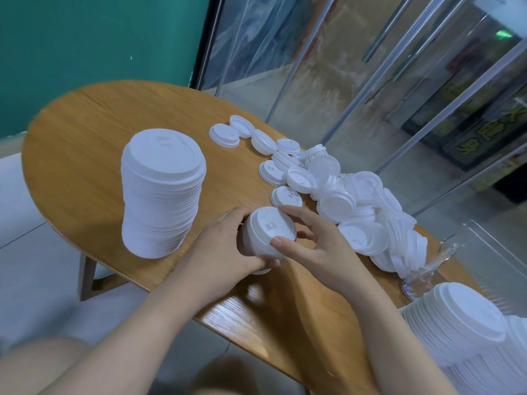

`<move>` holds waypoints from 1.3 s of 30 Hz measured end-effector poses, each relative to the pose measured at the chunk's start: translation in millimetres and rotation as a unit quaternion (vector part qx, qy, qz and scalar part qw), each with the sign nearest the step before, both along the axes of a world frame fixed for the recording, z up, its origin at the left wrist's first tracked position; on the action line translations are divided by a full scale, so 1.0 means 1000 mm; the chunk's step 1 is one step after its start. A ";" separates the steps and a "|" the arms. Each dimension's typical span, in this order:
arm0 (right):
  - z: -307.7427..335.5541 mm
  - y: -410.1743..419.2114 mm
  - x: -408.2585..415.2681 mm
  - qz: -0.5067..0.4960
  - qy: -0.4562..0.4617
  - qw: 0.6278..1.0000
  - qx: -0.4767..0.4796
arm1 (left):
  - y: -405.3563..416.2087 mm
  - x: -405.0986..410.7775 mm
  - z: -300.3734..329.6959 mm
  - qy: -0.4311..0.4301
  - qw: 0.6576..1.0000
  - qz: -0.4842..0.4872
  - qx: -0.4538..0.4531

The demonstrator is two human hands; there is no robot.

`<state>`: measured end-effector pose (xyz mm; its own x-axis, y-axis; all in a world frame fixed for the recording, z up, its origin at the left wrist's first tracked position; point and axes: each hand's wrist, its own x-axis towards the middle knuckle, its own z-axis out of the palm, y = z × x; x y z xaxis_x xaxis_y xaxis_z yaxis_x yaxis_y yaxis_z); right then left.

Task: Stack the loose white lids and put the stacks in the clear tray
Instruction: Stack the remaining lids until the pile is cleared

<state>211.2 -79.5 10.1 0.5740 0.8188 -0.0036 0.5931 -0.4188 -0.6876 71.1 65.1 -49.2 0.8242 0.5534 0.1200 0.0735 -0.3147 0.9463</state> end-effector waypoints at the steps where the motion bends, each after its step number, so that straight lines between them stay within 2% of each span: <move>1: 0.001 0.000 0.002 0.006 0.009 1.000 0.003 | 0.000 0.000 0.000 0.000 1.000 0.000 0.000; 3: 0.004 0.001 0.008 -0.003 0.034 0.998 0.045 | -0.001 0.001 -0.001 -0.002 1.000 0.000 0.002; 6: 0.004 0.009 0.026 -0.098 0.039 0.987 0.120 | 0.000 0.001 -0.005 -0.002 1.000 0.003 0.013; 9: -0.009 0.023 0.052 -0.180 -0.015 0.980 0.084 | -0.002 0.003 -0.005 0.000 1.000 0.003 0.011; 12: -0.029 0.037 0.072 -0.208 -0.046 0.976 0.049 | -0.004 0.004 -0.005 0.002 1.000 0.001 0.012; 18: -0.061 0.049 0.090 -0.221 -0.104 0.968 0.050 | -0.004 0.001 -0.006 -0.003 1.000 -0.008 0.016; 27: -0.073 0.053 0.098 -0.214 -0.078 0.972 0.060 | -0.001 0.003 -0.005 0.000 1.000 -0.017 0.001; 35: -0.026 0.025 0.061 -0.218 -0.040 0.966 0.133 | -0.001 0.004 -0.007 0.005 1.000 -0.017 0.001; 39: 0.013 0.003 0.030 -0.166 0.011 0.968 0.187 | -0.003 0.004 -0.007 -0.002 1.000 -0.019 -0.003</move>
<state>241.5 -76.5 22.6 0.8087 0.5362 0.2419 0.4521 -0.3035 -0.8387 75.2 62.6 -56.6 0.8442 0.5224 0.1202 0.0579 -0.3117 0.9484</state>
